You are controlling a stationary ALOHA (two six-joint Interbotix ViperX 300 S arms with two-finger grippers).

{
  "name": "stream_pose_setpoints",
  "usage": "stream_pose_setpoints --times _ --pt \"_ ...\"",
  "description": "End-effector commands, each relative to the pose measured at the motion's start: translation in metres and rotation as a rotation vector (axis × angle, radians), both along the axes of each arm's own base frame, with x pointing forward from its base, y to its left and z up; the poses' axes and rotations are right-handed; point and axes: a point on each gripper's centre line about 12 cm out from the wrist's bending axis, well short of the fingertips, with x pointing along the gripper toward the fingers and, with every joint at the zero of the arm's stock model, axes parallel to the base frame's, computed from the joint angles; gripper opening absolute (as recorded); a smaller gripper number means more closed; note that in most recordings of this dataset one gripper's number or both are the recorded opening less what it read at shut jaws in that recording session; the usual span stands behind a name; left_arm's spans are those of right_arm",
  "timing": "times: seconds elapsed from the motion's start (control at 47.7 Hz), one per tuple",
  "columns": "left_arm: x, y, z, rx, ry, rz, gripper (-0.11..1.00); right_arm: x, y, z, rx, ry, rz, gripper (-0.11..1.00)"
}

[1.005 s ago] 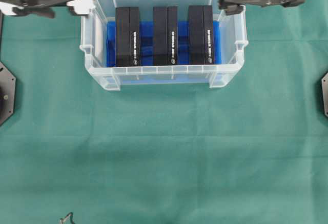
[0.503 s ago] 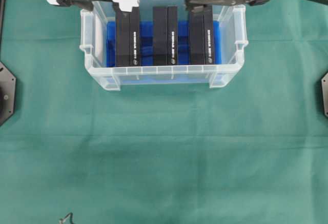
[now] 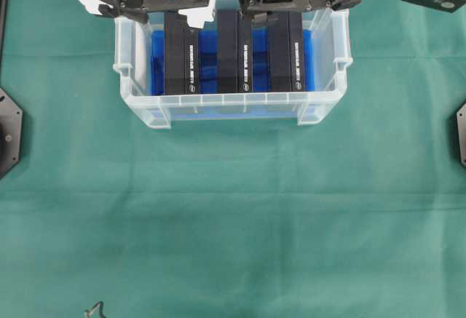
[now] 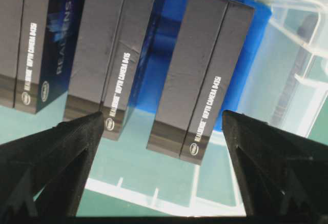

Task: Take the box out of the case with both arms.
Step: 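Move both open grippers over the left and right black boxes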

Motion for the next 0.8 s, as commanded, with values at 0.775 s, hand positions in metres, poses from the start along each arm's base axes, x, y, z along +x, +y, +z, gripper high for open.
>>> stream_pose_setpoints --times 0.775 --pt "0.0048 0.0004 0.0057 0.018 -0.038 -0.005 0.89 -0.002 0.0044 0.0113 -0.004 -0.017 0.007 0.94"
